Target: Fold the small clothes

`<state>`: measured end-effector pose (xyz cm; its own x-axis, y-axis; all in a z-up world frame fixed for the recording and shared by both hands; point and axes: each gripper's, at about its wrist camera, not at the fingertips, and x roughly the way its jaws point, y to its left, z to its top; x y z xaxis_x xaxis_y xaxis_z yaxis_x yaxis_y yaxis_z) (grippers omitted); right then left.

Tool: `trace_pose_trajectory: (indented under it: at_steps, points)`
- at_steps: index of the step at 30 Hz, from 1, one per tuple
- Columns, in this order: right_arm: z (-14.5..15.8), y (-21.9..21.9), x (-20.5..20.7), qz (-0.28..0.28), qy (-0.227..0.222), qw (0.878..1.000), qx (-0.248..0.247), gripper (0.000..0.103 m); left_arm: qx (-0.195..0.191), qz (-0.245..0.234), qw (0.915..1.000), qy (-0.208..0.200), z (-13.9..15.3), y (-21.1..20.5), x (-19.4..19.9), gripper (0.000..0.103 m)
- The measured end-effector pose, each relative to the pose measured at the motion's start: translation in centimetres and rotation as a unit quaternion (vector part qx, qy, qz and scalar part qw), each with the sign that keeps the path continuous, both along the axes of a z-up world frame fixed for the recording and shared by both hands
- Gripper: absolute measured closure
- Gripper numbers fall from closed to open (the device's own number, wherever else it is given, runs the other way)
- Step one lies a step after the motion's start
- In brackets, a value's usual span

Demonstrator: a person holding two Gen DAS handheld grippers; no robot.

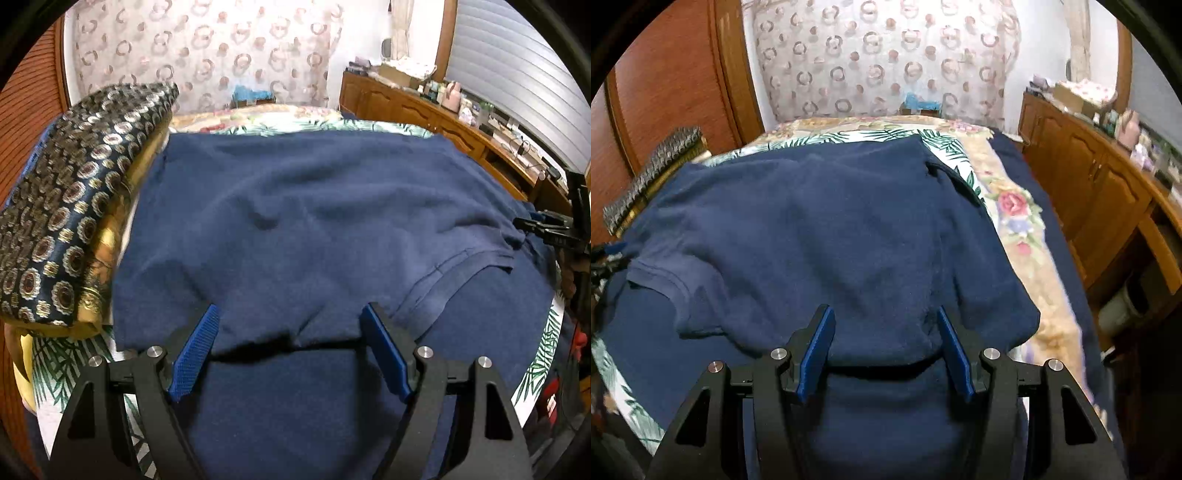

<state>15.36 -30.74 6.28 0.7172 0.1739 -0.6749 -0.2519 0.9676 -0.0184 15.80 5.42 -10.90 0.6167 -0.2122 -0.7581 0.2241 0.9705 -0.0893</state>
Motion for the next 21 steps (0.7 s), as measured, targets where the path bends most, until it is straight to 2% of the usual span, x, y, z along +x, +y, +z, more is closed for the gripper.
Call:
trace_pose_trajectory:
  at_steps: [5, 13, 21]
  points:
    - [-0.4, -0.1, -0.6, 0.002, -0.007, 1.000, -0.004, 0.044, 0.024, -0.007, 0.9997, 0.001, -0.2, -1.3, 0.4, 0.017]
    - [-1.9, 0.8, -0.9, 0.000, -0.012, 1.000, 0.000, 0.044, 0.025, -0.004, 0.9997, 0.000, -0.2, -1.6, 0.7, 0.017]
    - [-2.1, 0.9, -0.9, -0.001, -0.013, 1.000, -0.001, 0.044, 0.027, 0.000, 0.9996, -0.001, -0.4, -1.1, 0.3, 0.017]
